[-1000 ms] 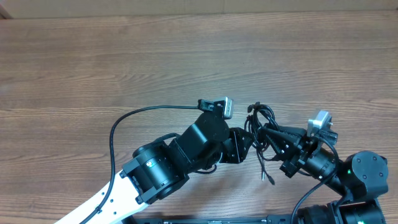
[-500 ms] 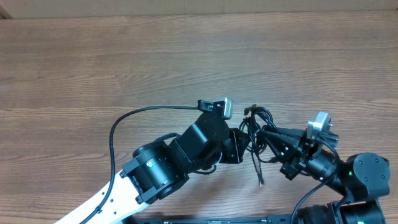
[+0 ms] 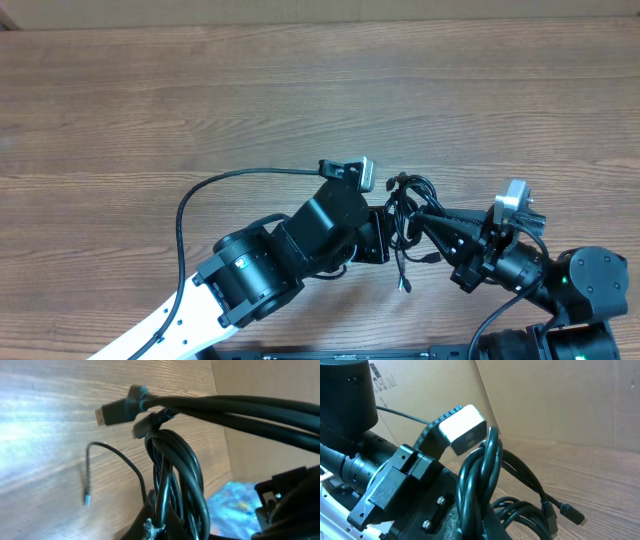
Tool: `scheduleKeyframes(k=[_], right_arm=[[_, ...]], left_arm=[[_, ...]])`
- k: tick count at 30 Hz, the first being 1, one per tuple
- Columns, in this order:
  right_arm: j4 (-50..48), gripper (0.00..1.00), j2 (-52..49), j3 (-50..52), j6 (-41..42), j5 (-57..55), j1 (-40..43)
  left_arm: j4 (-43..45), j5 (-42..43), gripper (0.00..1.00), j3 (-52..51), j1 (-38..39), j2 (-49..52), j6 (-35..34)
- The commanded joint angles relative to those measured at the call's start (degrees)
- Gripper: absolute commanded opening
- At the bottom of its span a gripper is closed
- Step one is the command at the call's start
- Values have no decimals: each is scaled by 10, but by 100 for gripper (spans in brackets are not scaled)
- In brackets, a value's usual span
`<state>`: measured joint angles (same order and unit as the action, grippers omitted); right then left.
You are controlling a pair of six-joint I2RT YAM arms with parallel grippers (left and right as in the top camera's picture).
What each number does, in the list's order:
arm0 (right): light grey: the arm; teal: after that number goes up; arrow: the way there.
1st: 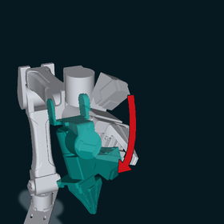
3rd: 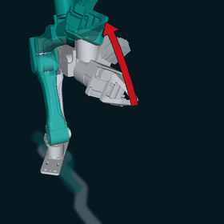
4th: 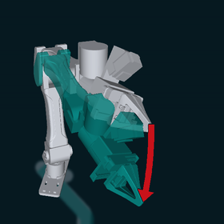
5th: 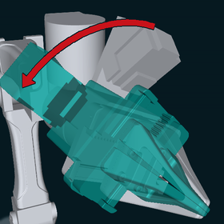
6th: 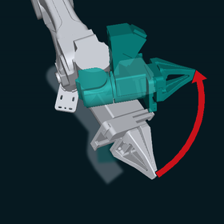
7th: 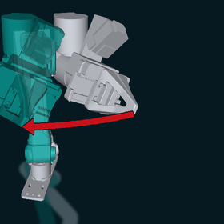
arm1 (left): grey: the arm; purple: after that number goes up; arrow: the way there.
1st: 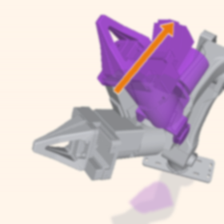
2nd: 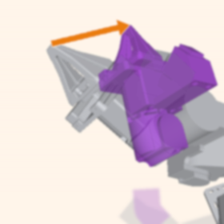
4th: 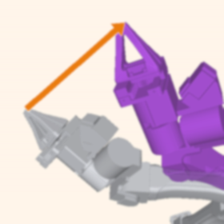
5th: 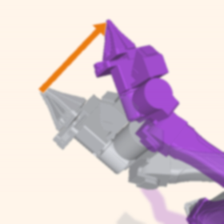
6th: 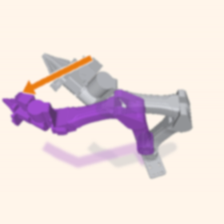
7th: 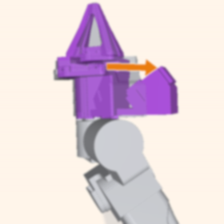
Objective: Untangle cables
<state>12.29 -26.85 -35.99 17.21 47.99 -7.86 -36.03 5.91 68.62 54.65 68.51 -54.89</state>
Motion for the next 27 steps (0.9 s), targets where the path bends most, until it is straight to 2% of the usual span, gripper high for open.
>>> scheduleKeyframes(k=[1,5,6,9,12,13,17,19,24,27], right_arm=[[16,5,6,-8,8,-30,1],[41,30,6,-8,8,-61,1],[44,43,6,-8,8,-64,1],[46,52,6,-8,8,-67,1],[56,65,6,-8,8,-80,1],[61,74,6,-8,8,-83,1],[63,90,6,-8,8,-85,1],[64,95,6,-8,8,-85,1],[64,94,6,-8,23,-85,1],[56,81,6,-8,67,-94,1]], left_arm=[[-2,-18,4,7,-12,-2,137],[-1,-52,4,7,-19,-10,178],[-1,-72,4,7,-20,-12,189],[1,-105,4,7,-20,-21,217],[3,-123,5,7,-20,-28,247],[6,-126,4,7,-20,-29,272],[15,-127,4,7,-20,-29,354],[20,-127,4,7,-20,-29,382],[43,-108,4,7,-20,-30,401],[74,-37,4,7,-20,-30,447]])
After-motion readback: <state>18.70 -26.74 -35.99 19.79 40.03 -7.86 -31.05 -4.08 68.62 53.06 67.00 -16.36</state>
